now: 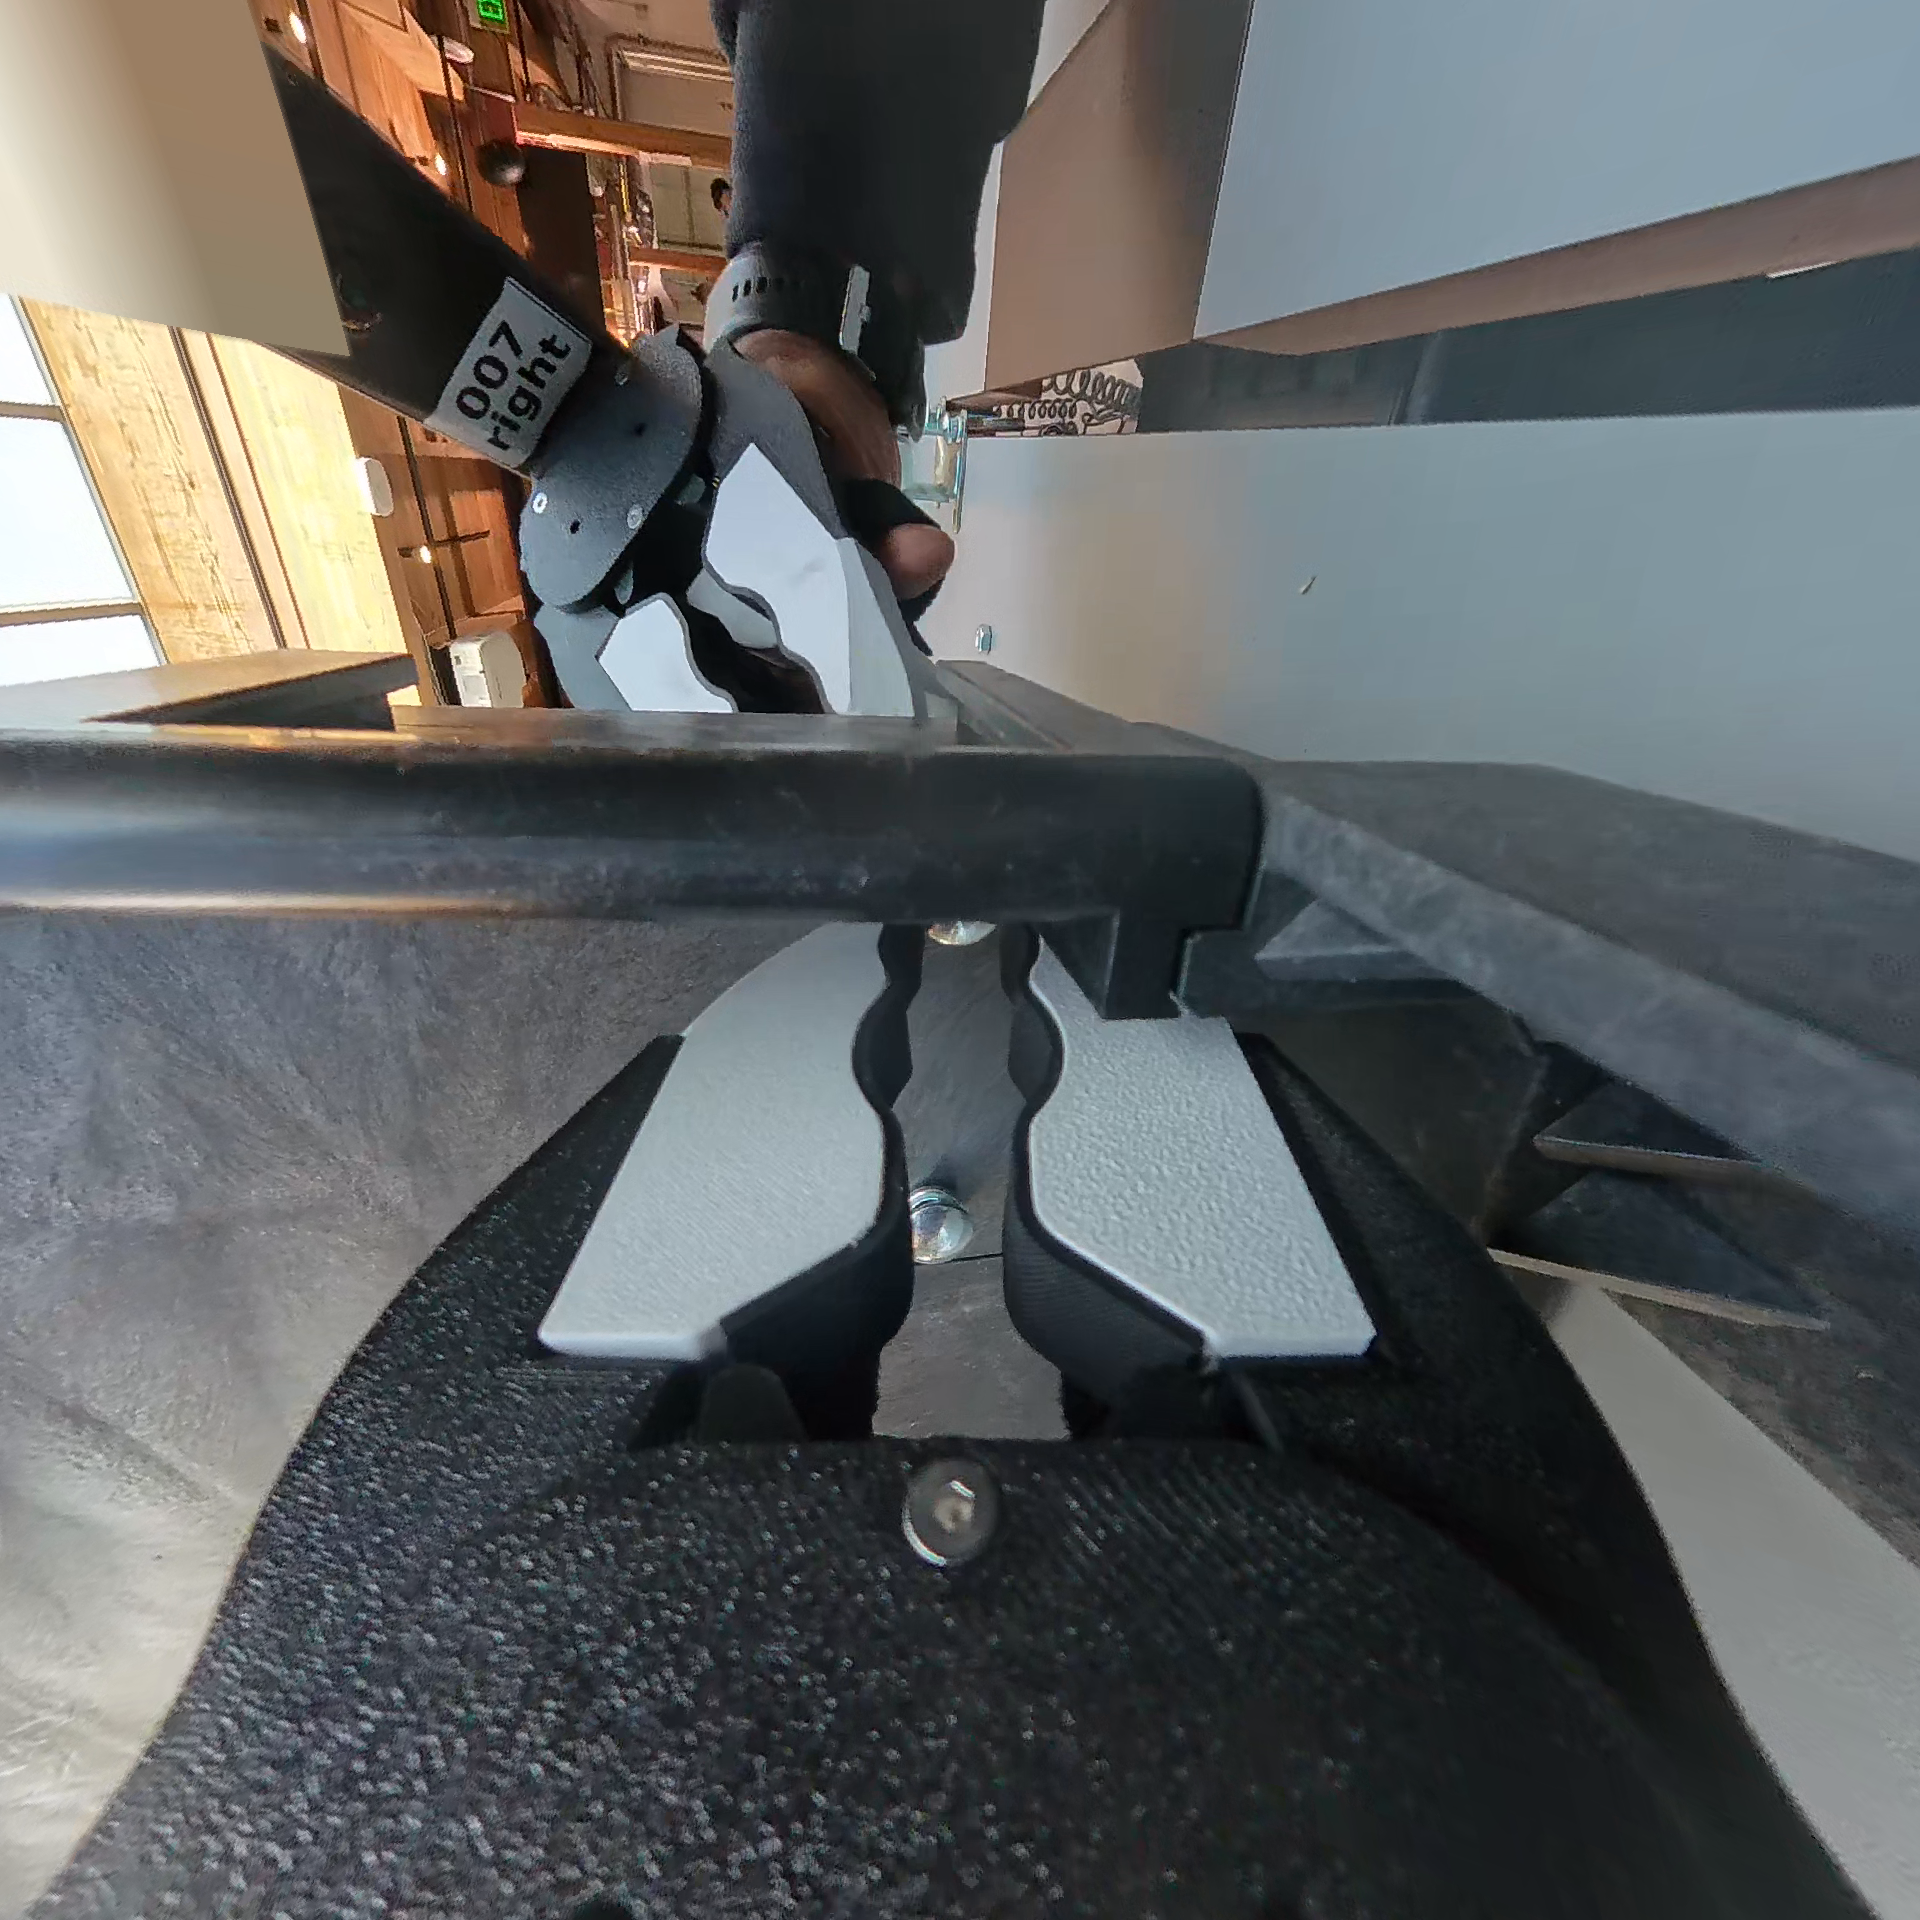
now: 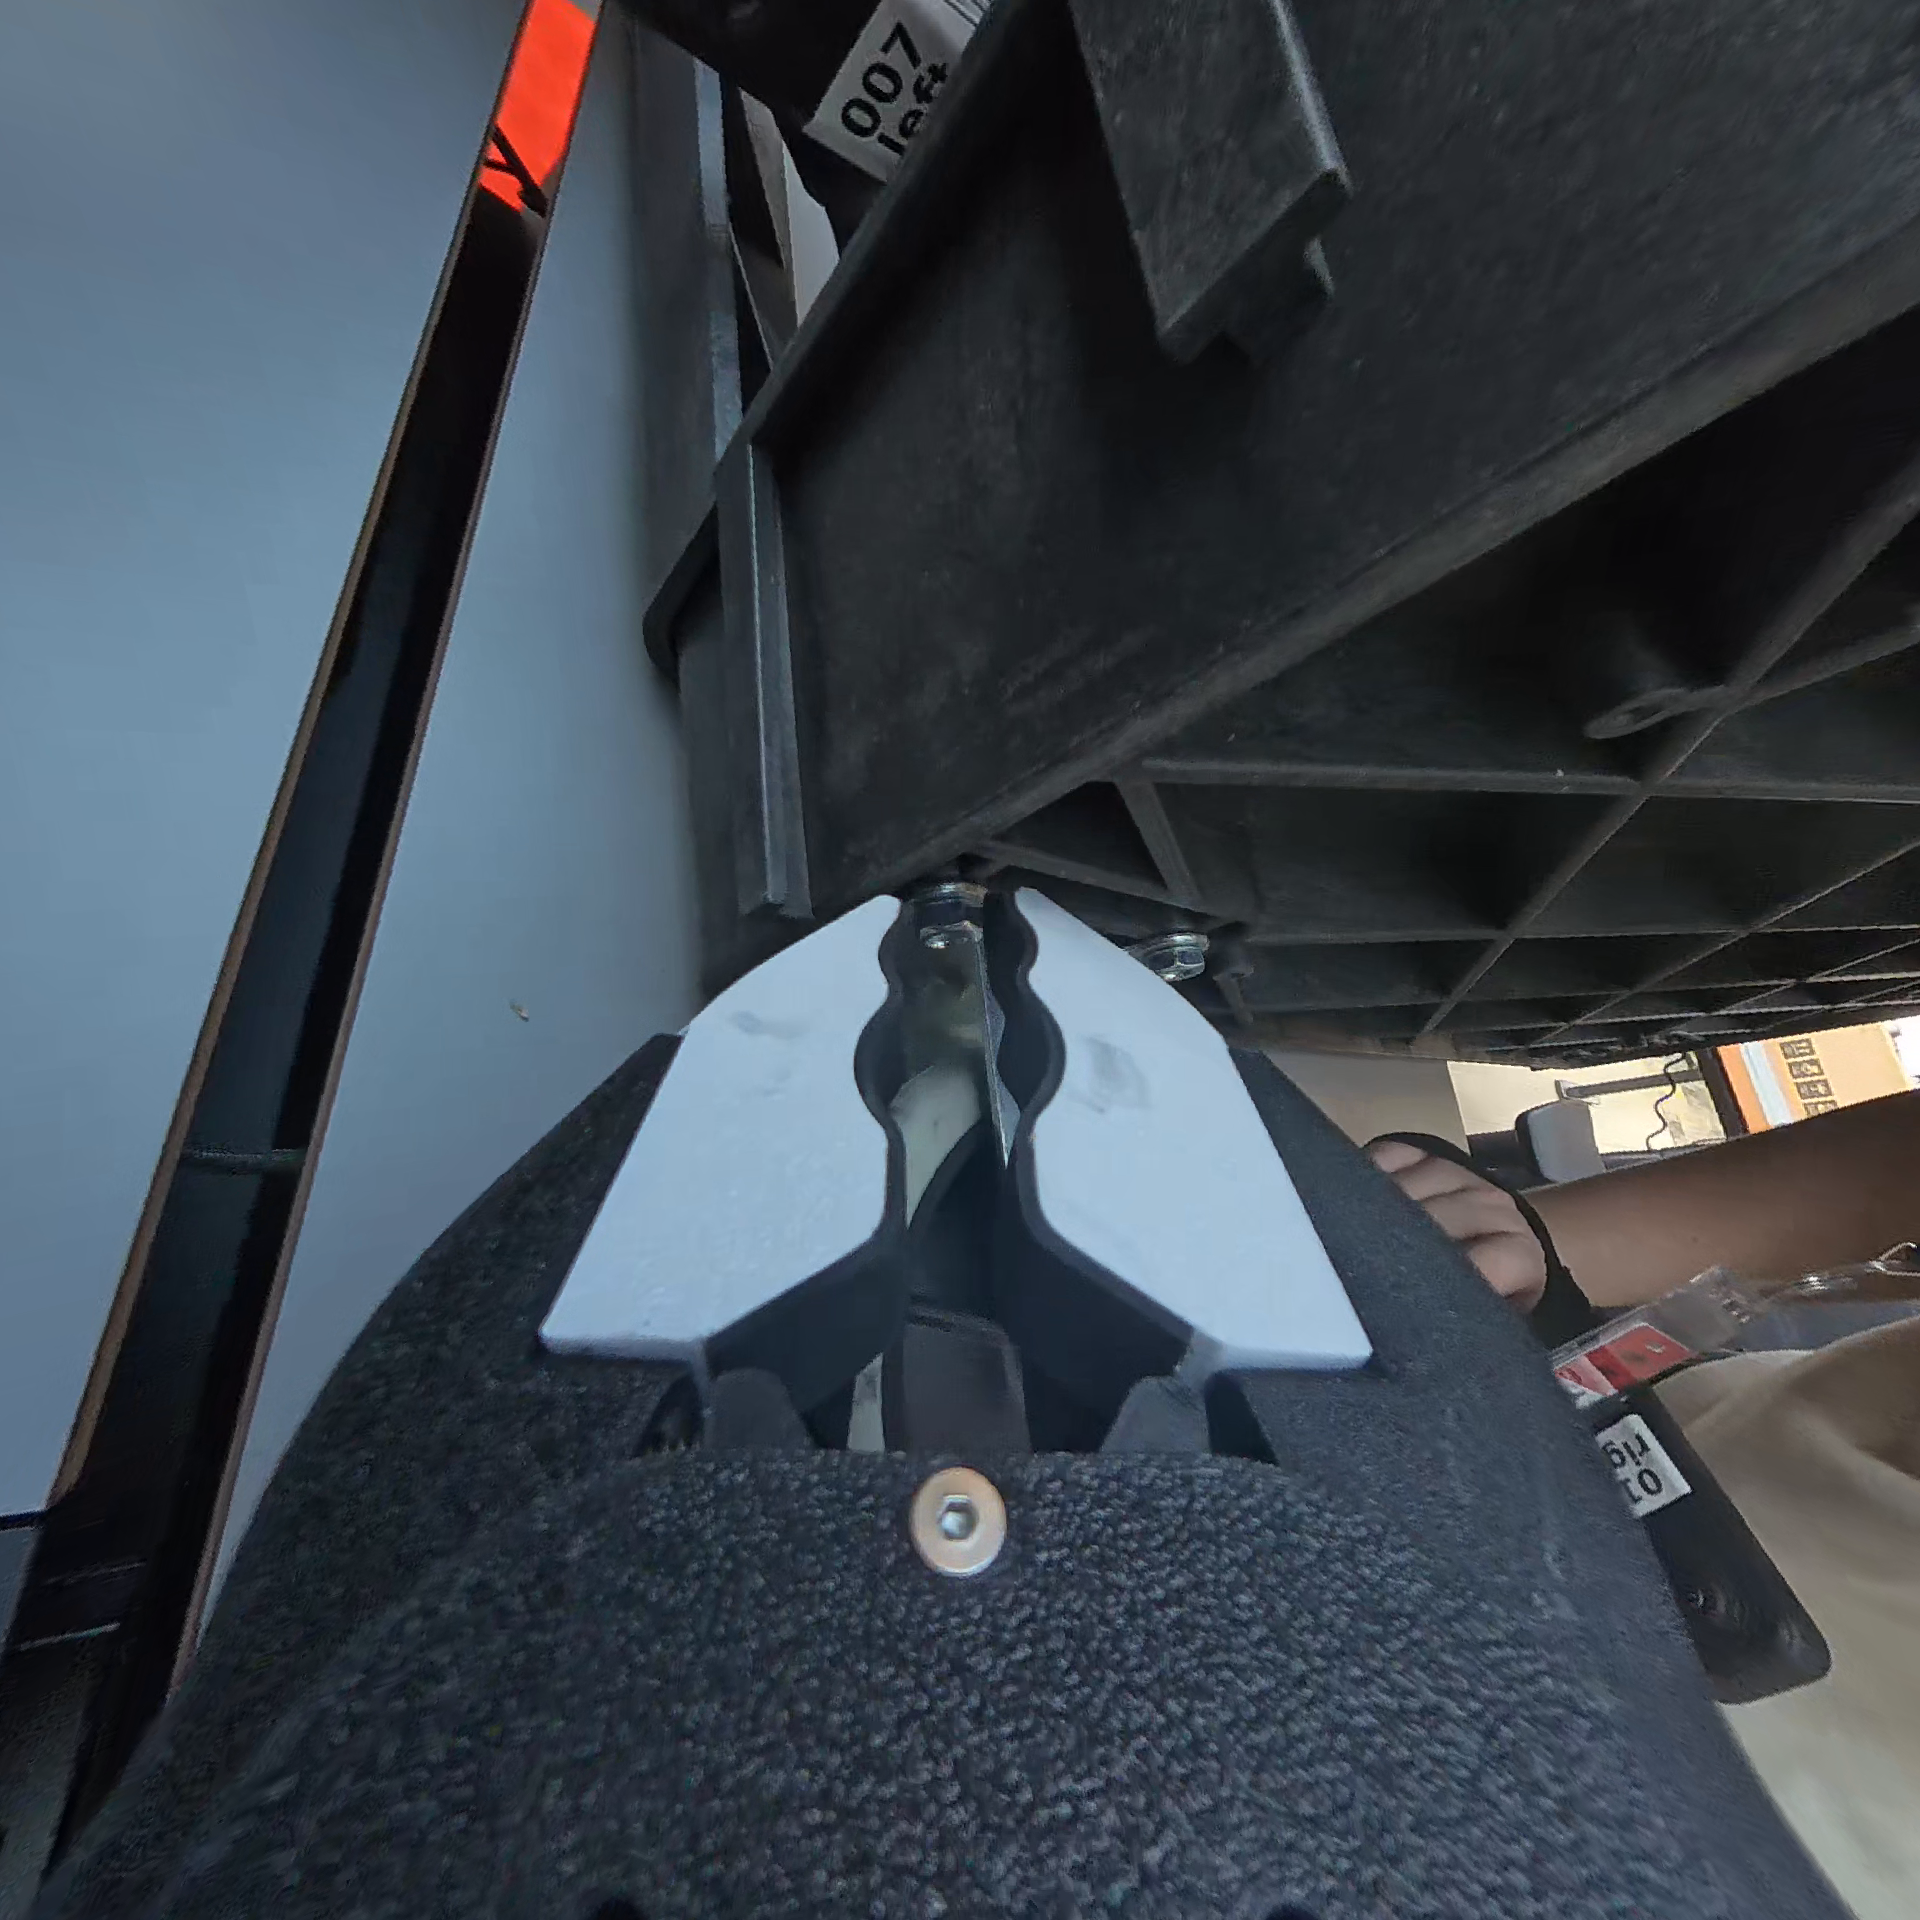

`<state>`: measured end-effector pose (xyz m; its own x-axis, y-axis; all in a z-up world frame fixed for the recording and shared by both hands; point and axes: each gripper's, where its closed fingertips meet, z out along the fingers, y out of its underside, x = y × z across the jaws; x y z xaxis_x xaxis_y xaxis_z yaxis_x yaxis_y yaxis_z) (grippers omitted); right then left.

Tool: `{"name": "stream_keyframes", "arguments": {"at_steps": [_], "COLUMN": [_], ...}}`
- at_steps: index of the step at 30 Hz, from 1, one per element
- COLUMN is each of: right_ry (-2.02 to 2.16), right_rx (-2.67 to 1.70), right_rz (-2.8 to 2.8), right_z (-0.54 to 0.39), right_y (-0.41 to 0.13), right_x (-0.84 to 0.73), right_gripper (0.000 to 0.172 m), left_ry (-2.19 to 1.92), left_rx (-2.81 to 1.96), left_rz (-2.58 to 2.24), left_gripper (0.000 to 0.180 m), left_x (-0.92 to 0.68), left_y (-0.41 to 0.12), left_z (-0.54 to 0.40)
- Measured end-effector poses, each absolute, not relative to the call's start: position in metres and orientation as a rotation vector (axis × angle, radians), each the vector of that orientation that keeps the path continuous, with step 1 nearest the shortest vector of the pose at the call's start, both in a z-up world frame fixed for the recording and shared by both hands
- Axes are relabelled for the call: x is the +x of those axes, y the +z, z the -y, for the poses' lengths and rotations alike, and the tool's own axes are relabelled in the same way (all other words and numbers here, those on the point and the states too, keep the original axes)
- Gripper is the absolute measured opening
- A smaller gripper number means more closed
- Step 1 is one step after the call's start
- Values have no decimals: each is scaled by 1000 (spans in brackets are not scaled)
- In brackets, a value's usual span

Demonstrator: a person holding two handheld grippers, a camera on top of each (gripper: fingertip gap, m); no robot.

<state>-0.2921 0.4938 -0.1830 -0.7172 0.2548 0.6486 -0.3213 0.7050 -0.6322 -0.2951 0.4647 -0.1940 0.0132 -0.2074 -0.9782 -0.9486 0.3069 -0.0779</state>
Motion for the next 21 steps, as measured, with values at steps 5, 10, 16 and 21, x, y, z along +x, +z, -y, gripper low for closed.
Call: {"name": "stream_keyframes", "arguments": {"at_steps": [5,10,16,21], "right_ry": [957,888,884,981], "right_rx": [48,49,18,-43], "right_rz": [2193,2220,2259,2337], "right_z": [-495,-495,-494,-494], "right_y": [-186,-189,-191,-192], "right_x": [-292,-294,-296,-297], "right_gripper": [13,15,15,14], "left_ry": [831,831,833,833], "left_rx": [-1134,-1135,-1133,-1128], "left_rz": [-1453,-1454,-1457,-1461], "left_gripper": [15,15,14,14], "left_x": [-294,-294,-294,-293], "left_y": [-194,-194,-194,-194], "left_z": [-465,-465,-465,-465]}}
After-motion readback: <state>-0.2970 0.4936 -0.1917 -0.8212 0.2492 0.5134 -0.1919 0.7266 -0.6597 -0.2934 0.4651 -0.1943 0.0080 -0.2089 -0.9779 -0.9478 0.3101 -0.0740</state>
